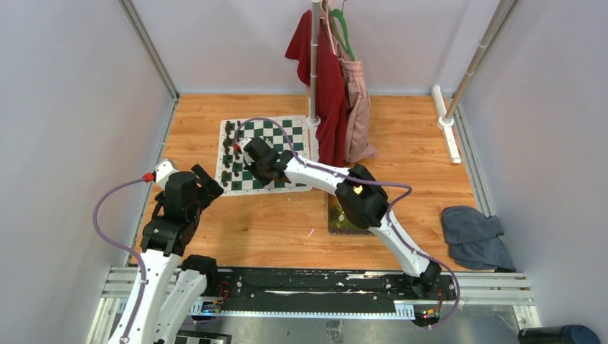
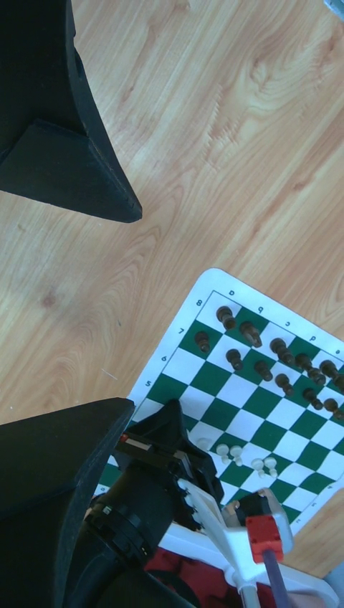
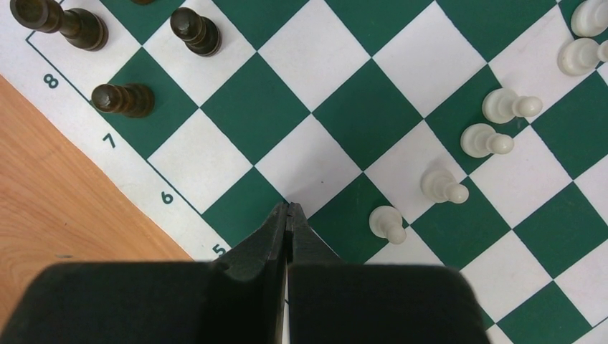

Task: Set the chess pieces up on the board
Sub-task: Move the storage box to the center of the board.

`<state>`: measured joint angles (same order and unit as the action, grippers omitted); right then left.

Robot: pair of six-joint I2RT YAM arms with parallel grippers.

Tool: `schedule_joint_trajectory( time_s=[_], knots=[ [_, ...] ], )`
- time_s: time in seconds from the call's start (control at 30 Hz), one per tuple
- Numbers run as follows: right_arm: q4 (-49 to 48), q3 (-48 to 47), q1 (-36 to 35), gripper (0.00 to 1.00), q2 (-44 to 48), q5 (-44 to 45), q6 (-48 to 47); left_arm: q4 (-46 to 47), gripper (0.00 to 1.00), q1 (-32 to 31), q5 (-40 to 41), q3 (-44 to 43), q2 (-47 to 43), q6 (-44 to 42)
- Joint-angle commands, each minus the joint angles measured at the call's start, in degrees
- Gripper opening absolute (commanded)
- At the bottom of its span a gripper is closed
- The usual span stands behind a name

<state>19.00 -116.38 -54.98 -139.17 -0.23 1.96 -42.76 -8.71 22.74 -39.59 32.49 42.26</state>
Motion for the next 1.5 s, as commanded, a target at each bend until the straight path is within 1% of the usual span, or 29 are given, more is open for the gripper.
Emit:
schedule_joint_trajectory(
  time_s=[0.0,0.1,0.57,1.1,1.47],
  knots=[
    [4.9,2.7,-2.5,0.00,0.5,1.1,0.9,-0.7,1.00,0.3,1.2,-2.4,0.2,1.0],
    [4.9,3.8,-3.4,0.00,1.2,2.6,1.0,-0.9,1.00,0.3,1.2,-2.8,0.2,1.6],
    [4.9,10.6,-6.3,0.00,5.1,3.3,2.3,-1.7,1.00,0.3,1.5,-3.6,-0.9,2.9],
    [5.3,13.5,-10.9,0.00,7.1,4.7,4.0,-2.3,1.00,0.3,2.5,-4.2,-1.3,2.7],
    [5.3,19.2,-13.2,0.00,10.8,5.9,5.2,-2.9,1.00,0.3,4.2,-5.7,-1.4,2.7]
  ],
)
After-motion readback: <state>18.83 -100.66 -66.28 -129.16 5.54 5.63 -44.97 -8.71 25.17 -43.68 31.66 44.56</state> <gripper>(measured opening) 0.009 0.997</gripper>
